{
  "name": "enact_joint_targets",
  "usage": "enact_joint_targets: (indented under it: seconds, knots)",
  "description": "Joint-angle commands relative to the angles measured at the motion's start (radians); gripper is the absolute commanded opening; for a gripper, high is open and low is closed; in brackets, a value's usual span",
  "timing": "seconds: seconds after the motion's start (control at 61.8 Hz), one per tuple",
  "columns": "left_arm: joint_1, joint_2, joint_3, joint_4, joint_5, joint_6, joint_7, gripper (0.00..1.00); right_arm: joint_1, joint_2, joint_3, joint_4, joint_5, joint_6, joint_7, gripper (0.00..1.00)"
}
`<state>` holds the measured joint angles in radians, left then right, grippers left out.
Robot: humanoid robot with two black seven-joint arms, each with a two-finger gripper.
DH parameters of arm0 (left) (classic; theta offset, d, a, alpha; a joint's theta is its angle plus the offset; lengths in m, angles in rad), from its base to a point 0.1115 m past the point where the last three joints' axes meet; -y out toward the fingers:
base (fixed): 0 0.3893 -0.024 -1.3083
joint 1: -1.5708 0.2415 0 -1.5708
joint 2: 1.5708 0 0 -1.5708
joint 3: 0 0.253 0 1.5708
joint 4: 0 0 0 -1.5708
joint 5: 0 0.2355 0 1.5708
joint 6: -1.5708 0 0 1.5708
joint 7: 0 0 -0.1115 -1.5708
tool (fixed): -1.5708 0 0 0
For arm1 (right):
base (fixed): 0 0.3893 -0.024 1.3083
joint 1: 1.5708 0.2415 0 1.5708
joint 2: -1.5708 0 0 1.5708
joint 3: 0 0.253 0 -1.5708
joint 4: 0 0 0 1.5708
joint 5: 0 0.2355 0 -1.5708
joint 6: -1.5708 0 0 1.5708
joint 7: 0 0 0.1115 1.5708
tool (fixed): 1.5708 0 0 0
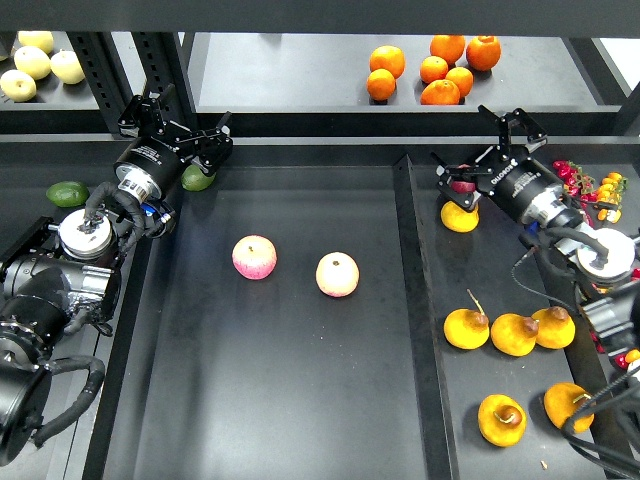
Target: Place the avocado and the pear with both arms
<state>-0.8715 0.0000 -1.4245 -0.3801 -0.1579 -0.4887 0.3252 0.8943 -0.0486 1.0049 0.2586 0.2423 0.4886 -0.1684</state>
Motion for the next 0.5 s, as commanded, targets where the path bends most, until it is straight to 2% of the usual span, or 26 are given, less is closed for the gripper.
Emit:
enact_joint_targets:
  seconds: [0.0, 0.178, 0.485]
  knots:
    - [-0.001, 0.000, 0.003, 0.001, 0.000, 0.000, 0.000, 0.99, 0.046, 0.049, -0.002, -0.068, 0.000, 0.000, 0.032, 0.99]
    - [-0.007, 0.000, 0.007, 0.007, 0.000, 0.000, 0.000, 0.99, 0.083, 0.049, -0.002, -0.139, 0.000, 0.000, 0.079, 0.99]
    - [-0.017, 0.000, 0.015, 0.015, 0.001, 0.000, 0.002, 0.99, 0.094, 0.049, 0.000, -0.144, 0.000, 0.000, 0.110, 0.99]
